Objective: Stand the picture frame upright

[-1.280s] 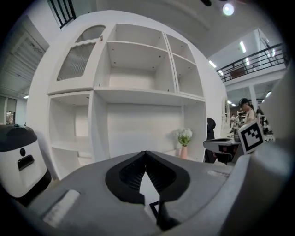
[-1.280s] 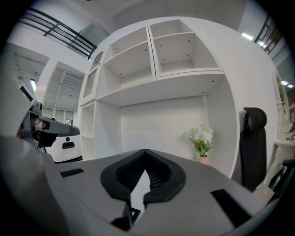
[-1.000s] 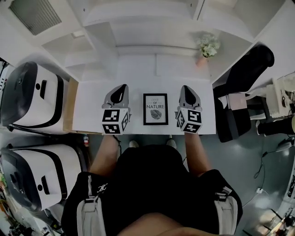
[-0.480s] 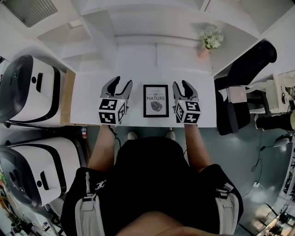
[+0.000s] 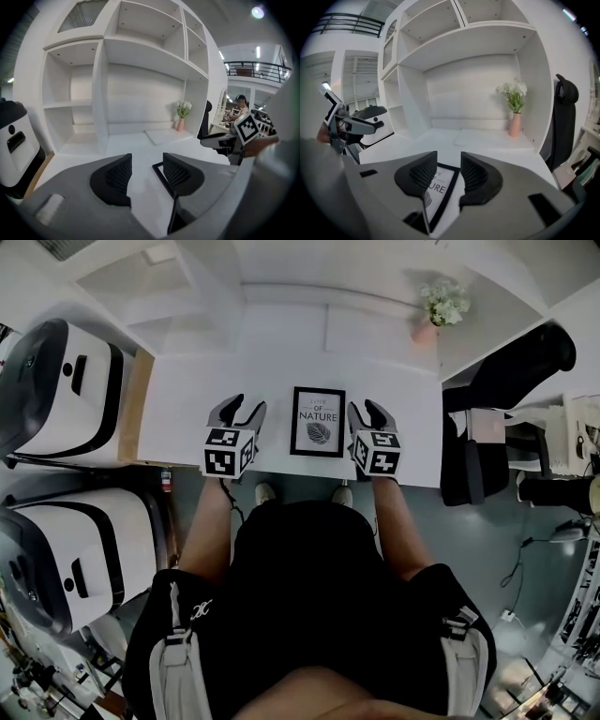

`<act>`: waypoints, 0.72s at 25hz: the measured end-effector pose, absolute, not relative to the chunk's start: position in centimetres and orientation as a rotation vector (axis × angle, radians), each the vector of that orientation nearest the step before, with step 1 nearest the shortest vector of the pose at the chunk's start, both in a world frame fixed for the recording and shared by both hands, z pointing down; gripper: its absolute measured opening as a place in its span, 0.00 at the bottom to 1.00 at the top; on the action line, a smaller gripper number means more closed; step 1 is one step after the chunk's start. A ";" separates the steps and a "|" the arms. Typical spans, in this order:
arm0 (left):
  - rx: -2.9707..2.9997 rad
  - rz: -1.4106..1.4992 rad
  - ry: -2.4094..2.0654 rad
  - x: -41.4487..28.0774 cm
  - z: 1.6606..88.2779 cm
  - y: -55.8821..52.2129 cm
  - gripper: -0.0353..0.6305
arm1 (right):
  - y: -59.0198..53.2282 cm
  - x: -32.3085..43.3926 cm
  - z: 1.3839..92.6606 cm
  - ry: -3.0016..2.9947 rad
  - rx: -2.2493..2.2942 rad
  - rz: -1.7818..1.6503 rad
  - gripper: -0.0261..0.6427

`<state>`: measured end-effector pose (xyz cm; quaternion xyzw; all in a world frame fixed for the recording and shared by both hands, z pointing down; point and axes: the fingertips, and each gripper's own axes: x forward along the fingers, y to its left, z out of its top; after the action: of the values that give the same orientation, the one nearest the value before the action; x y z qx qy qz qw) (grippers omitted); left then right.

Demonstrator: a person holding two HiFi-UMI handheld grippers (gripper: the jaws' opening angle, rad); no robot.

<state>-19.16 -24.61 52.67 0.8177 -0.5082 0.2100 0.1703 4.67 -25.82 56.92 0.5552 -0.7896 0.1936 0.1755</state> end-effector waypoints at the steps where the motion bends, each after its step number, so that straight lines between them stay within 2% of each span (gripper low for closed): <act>1: 2.314 0.611 -1.427 -19.4 53.4 -24.2 0.38 | -25.6 4.5 57.8 -2.225 1.552 0.570 0.25; 18: 2.145 0.616 -1.262 -24.2 60.3 -20.7 0.38 | -25.0 3.5 69.0 -1.935 1.431 0.871 0.25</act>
<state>-24.19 -20.72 60.33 0.8021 -0.4718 0.2303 0.2848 3.54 -24.98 69.02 0.5354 -0.7242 0.3262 0.2871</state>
